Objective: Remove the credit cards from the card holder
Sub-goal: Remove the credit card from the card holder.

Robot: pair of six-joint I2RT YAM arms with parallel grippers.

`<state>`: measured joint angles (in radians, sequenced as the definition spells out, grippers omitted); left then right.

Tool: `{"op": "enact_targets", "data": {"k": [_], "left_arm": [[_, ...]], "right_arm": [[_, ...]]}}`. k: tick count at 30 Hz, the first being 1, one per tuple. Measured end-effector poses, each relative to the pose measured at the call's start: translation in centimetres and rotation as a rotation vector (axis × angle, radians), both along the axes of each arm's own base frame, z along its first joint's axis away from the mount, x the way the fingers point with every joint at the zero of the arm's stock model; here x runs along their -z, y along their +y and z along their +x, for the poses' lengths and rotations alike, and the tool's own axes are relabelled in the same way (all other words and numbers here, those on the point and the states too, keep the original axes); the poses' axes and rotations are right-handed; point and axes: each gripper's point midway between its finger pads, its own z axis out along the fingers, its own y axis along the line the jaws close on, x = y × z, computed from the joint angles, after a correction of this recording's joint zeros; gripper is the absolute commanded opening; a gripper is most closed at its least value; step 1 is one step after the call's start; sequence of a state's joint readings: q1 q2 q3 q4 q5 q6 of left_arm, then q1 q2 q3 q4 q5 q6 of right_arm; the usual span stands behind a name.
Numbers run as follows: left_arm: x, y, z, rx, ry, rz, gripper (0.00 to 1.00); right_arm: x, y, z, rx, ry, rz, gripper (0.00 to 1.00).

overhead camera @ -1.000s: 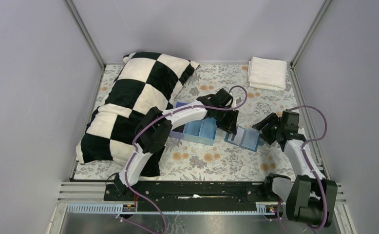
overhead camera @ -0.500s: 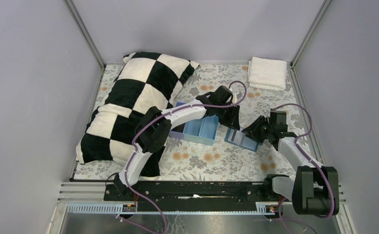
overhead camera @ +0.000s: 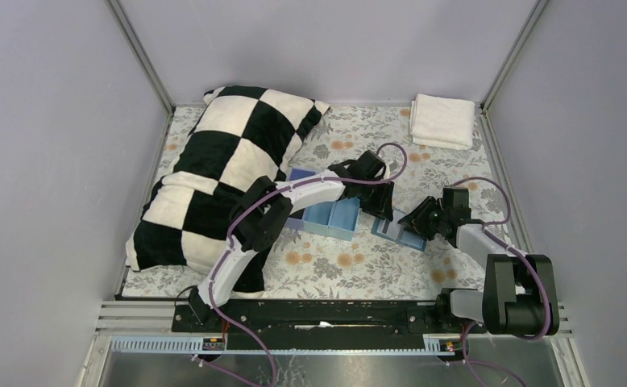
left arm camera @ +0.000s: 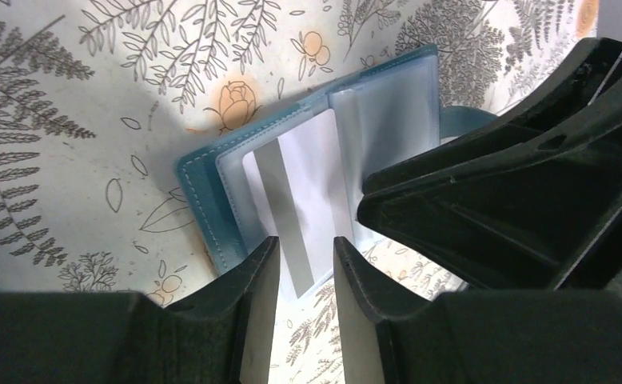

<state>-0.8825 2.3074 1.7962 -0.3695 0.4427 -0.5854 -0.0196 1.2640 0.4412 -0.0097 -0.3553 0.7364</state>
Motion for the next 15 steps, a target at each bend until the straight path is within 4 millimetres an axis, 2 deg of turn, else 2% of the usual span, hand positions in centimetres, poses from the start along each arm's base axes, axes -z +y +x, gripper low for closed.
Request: {"op": "enact_targets", "data": {"k": [7,12,15], "left_arm": [[1.1,0.2,0.0,0.001,0.002,0.022,0.35],[1.1,0.2,0.0,0.005,0.001,0.021,0.35],[1.1,0.2,0.0,0.008,-0.002,0.022,0.35]], "right_arm": [[0.2,-0.1,0.1,0.006,-0.011,-0.004,0.42],[0.3,-0.1,0.2,0.012,-0.018,-0.001,0.42],[0.3,0.0,0.4,0.017,-0.028,0.009,0.38]]}}
